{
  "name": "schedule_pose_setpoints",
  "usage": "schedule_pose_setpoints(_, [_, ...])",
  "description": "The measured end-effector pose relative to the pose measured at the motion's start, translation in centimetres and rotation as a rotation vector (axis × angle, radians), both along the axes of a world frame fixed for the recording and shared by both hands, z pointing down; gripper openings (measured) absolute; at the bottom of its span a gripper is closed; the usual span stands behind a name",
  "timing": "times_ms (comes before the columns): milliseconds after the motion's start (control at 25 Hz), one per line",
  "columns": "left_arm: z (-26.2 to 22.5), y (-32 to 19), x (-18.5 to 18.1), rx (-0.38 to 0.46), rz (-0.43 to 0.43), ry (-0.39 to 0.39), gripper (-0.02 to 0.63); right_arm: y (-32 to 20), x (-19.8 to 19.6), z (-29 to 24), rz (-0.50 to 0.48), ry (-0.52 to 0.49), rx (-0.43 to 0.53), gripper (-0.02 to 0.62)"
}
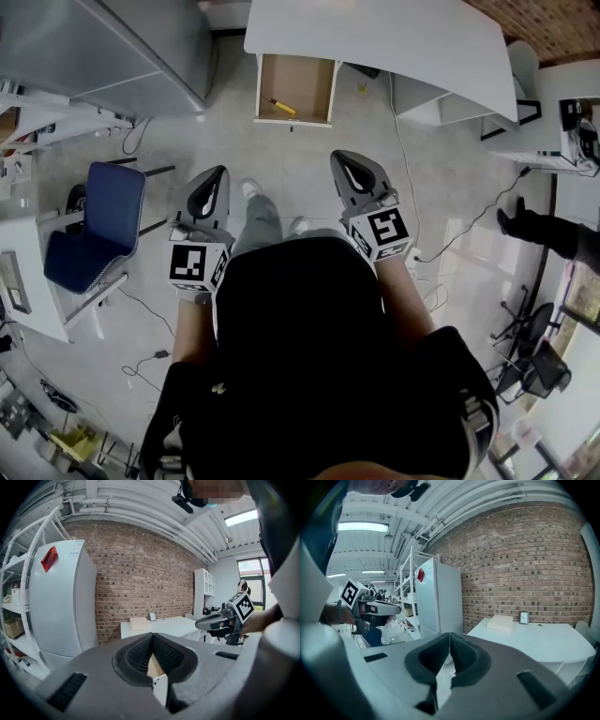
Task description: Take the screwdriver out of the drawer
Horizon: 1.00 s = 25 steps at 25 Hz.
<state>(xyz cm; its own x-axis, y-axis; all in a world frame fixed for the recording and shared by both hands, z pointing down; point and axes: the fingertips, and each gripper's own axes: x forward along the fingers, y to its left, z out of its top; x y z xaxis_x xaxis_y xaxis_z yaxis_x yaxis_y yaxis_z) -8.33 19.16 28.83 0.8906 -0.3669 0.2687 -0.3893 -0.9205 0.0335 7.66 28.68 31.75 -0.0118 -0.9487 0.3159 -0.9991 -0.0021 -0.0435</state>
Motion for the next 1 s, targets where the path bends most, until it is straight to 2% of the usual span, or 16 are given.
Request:
schedule_pose_setpoints(80, [0.1,-2.4,0.4,-0.007,0.008,0.002,0.003,-2.3,0.4,0.3,0.001,0.025,-0.019,0.012])
schedule_pose_setpoints(200, [0.4,-5.9,0.7,-0.017,0.015,0.003,0.003,-5.9,0.3,0.9,-0.015,0.185,-0.069,0.012])
schedule_pose_setpoints(280, [0.7,-8.1,0.7,-0.03,0.022,0.004,0.003,-8.3,-0.2,1.5,-0.03,0.248,-0.093,0.012])
schedule_pose_setpoints(520, [1.8,-13.1,0.3,-0.054,0.049,-0.007,0.003,-14.3,-1.1,2.6,-0.026,0.174,-0.114,0.012])
schedule_pose_setpoints(680, [2.2,-15.5,0.3,-0.061,0.046,-0.024,0.003,-17.1,-1.0,3.5,-0.049,0.183,-0.148,0.012])
schedule_pose_setpoints(1000, [3.9,-17.7,0.4,-0.099,-0.039,-0.078,0.003,-20.7,0.8,7.5,-0.138,0.135,-0.233,0.014])
